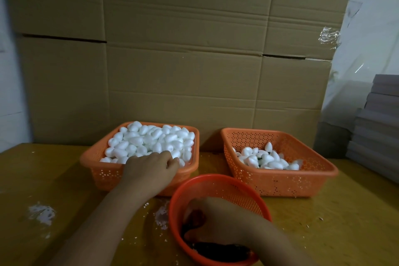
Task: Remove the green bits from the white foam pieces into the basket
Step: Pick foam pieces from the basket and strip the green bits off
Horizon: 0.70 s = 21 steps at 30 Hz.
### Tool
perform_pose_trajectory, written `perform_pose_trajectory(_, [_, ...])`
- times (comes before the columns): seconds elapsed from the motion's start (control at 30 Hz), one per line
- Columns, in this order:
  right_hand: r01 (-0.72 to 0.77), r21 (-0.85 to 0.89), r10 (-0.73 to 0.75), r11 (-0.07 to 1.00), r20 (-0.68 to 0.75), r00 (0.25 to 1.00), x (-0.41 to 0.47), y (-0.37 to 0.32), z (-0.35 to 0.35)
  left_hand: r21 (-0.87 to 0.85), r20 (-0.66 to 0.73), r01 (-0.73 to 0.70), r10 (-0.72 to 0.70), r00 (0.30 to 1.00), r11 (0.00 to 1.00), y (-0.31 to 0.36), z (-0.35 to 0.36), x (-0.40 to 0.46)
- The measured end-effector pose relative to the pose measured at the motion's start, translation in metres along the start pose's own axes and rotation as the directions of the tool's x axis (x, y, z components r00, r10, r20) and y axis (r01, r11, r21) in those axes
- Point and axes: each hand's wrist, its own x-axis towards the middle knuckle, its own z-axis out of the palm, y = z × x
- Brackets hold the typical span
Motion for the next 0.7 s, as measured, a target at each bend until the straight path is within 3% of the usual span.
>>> perform_pose_trajectory(0.1, [0.000, 0.003, 0.000, 1.000, -0.009, 1.000, 0.000, -0.001, 0.000, -0.151, -0.027, 0.089, -0.094, 0.995, 0.985, 0.004, -0.003, 0.000])
perform_pose_trajectory(0.53, [0.052, 0.046, -0.049, 0.998, -0.047, 0.998, -0.002, -0.006, 0.003, -0.572, -0.078, 0.097, -0.172, 0.982, 0.815, 0.002, -0.004, -0.001])
perform_pose_trajectory(0.63, [0.066, 0.044, -0.064, 0.997, -0.037, 0.997, -0.001, -0.012, 0.006, -0.729, -0.194, 0.001, -0.207, 0.959, 0.685, 0.017, -0.012, -0.002])
perform_pose_trajectory(0.7, [0.075, 0.026, -0.075, 0.997, -0.025, 0.997, -0.002, -0.016, 0.007, -0.861, -0.212, -0.090, -0.192, 0.958, 0.500, 0.035, -0.018, -0.005])
